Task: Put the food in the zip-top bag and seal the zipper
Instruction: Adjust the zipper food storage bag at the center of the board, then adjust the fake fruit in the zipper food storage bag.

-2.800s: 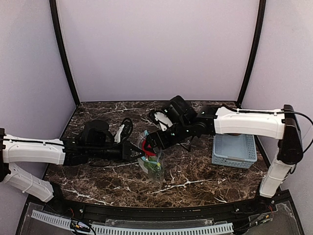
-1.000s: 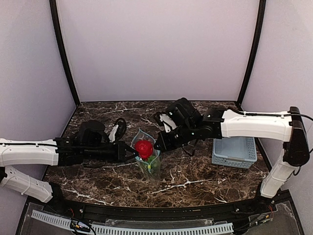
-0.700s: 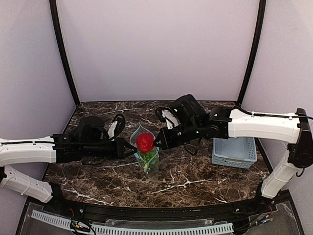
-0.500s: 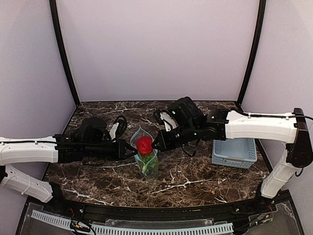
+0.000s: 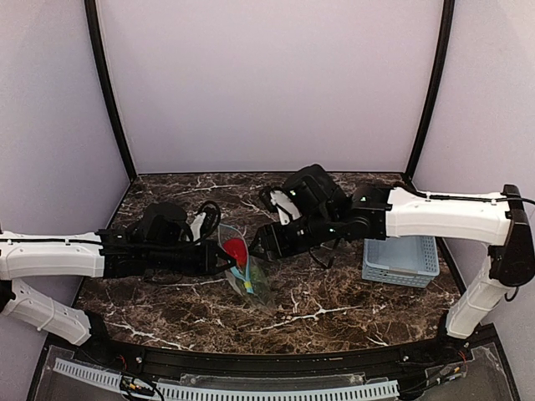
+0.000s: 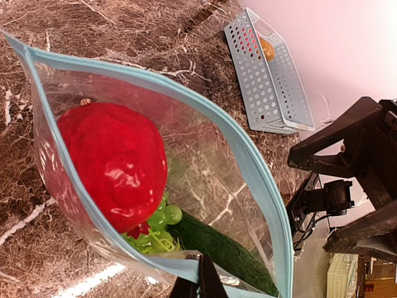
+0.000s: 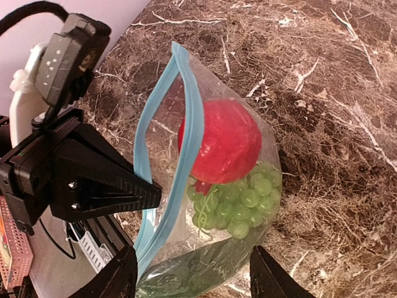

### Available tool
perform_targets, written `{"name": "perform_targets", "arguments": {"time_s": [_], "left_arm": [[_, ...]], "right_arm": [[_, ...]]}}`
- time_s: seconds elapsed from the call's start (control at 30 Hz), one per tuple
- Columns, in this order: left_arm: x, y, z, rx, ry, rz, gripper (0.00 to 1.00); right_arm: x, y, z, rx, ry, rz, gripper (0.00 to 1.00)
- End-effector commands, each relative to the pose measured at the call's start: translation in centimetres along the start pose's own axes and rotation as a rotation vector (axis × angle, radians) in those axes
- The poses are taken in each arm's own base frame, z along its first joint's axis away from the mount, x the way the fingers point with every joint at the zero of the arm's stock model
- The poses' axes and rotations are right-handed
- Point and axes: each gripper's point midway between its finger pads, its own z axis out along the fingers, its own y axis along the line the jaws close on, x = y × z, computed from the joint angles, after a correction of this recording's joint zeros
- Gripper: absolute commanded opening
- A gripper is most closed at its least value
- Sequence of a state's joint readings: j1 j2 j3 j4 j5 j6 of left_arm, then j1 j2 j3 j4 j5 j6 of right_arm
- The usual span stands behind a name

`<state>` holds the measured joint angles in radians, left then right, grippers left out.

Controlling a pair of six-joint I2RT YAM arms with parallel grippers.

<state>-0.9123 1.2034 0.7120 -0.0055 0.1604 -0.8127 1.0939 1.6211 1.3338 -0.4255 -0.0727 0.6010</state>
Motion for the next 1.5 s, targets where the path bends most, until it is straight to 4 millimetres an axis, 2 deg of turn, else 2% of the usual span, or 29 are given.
{"name": "perform_targets", "arguments": {"time_s": [0.0, 0.2, 0.33, 0.43, 0.53, 0.77, 1.07, 1.47], "left_arm": [[0.4, 0.5, 0.0, -0.006, 0.008, -0.003, 0.01], [0.3, 0.7, -0.2, -0.011, -0.004, -0.002, 0.01], [-0.3, 0.0, -0.7, 0.019, -0.037, 0.017, 0.01], [-0.5, -0.4, -1.0, 0.036, -0.050, 0.029, 0.01], [-0.5, -0.4, -1.0, 0.040, -0.053, 0.029, 0.01], [-0.4, -0.4, -0.9, 0.049, -0.049, 0.023, 0.01], [-0.3, -0.5, -0.9, 0.050, -0.047, 0.022, 0.01], [-0.5, -0.5, -0.9, 0.052, -0.051, 0.023, 0.01]], "right_arm": [[-1.9, 1.6, -1.7, 0.018, -0.061, -0.051, 0.59], [-2.3, 3.7, -0.9, -0.028, -0.048, -0.087, 0.42], [-2.8, 5.3, 0.0, -0.084, -0.036, -0.108, 0.34], [-3.3, 6.4, 0.7, -0.122, -0.034, -0.122, 0.32], [-3.4, 6.3, 1.9, -0.115, -0.027, -0.126, 0.31], [-3.5, 4.5, 4.6, -0.023, 0.009, -0.041, 0.29], [-3.4, 0.7, 7.3, 0.180, 0.033, -0.039, 0.23], [-0.4, -2.9, 10.9, 0.299, 0.126, -0.034, 0.23]]}}
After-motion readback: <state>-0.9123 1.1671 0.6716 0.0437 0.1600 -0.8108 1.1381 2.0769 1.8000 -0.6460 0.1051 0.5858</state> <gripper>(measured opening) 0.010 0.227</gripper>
